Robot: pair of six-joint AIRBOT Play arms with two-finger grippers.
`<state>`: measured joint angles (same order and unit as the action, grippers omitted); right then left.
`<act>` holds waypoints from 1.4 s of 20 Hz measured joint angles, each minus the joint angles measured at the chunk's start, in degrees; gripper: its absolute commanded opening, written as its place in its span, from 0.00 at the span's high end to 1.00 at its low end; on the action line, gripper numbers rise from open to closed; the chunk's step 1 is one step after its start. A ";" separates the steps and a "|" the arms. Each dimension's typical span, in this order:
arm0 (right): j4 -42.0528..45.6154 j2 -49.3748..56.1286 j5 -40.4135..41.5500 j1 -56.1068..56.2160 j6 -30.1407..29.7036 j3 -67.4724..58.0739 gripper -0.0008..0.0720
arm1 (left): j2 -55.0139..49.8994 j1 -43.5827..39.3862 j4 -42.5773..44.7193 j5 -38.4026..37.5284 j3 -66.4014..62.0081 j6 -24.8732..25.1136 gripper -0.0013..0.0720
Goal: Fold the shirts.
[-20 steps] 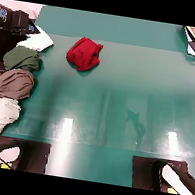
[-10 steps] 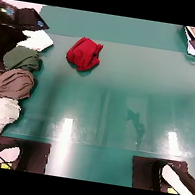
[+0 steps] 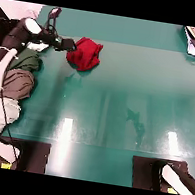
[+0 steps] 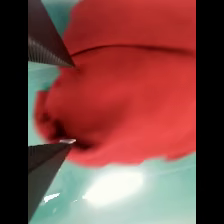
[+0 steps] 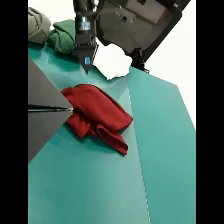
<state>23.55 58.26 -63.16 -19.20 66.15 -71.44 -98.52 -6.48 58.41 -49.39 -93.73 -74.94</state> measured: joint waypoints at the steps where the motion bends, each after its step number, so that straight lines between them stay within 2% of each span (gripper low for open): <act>1: 0.00 0.00 -0.15 0.00 0.00 0.00 0.97 | -1.51 -0.24 -0.02 1.51 0.02 0.20 0.24; 3: 0.02 0.00 -0.52 0.00 0.00 0.00 0.97 | -3.87 -0.37 -0.11 3.80 0.04 0.81 0.24; 4: 0.02 0.00 -0.57 0.00 0.00 0.00 0.97 | -4.70 -0.37 -0.20 4.59 0.04 1.07 0.33; 5: 0.02 0.00 -0.59 0.00 0.00 0.00 0.97 | -5.35 -0.44 -0.31 5.20 0.02 1.27 0.72; 6: 0.04 0.00 -0.70 0.00 0.00 0.00 0.97 | -5.77 -0.57 -0.44 5.68 -0.11 1.44 0.94; 9: 0.07 0.00 -0.76 0.00 0.00 -0.04 0.97 | -6.49 -0.59 -0.44 4.74 -2.47 1.79 0.95; 13: 0.26 0.00 -0.90 0.00 -0.98 -3.52 0.97 | -4.98 -0.79 -1.73 -3.87 -13.35 3.82 0.95; 16: 0.39 0.00 -0.98 0.00 -1.90 -8.96 0.97 | 1.22 -0.81 -9.64 -11.13 -21.99 9.05 0.95; 20: 0.50 -0.02 -1.16 0.00 -2.34 -14.67 0.97 | 12.07 -1.01 -22.75 -20.09 -25.92 14.27 0.95; 24: 0.61 -0.02 -3.82 0.00 -1.90 -16.65 0.97 | 20.00 -1.01 -26.99 -25.88 -21.57 16.02 0.95; 28: 0.68 -0.02 -8.15 0.00 -0.22 -17.20 0.97 | 22.69 -0.96 -24.41 -28.46 -8.24 16.35 0.95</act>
<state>24.23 58.24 -71.31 -19.20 65.93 -88.64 -75.83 -7.44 34.00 -77.84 -101.97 -58.59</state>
